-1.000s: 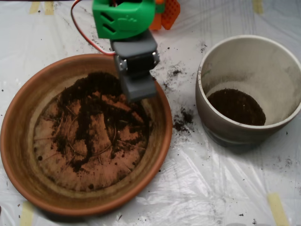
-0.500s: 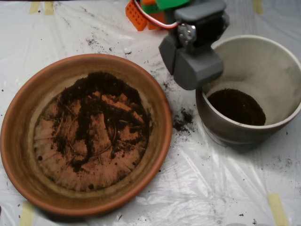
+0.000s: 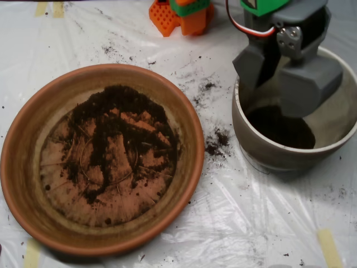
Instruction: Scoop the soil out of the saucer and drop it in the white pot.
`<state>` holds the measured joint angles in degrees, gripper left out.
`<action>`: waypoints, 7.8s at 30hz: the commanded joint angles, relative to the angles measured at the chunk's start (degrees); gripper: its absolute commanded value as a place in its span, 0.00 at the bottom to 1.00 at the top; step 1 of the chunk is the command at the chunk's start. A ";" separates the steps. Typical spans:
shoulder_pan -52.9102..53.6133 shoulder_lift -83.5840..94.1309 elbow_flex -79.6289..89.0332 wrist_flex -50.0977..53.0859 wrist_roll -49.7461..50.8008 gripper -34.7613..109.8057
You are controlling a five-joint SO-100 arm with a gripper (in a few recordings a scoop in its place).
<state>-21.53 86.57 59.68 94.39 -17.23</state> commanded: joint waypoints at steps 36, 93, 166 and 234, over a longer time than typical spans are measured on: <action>57.57 15.73 42.71 -25.31 12.48 0.46; 68.55 -10.28 41.13 -19.95 14.41 0.42; 26.28 19.07 23.99 -8.17 9.93 0.24; 37.18 14.94 25.22 -9.32 10.55 0.59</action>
<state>11.95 95.36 79.28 89.12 -4.92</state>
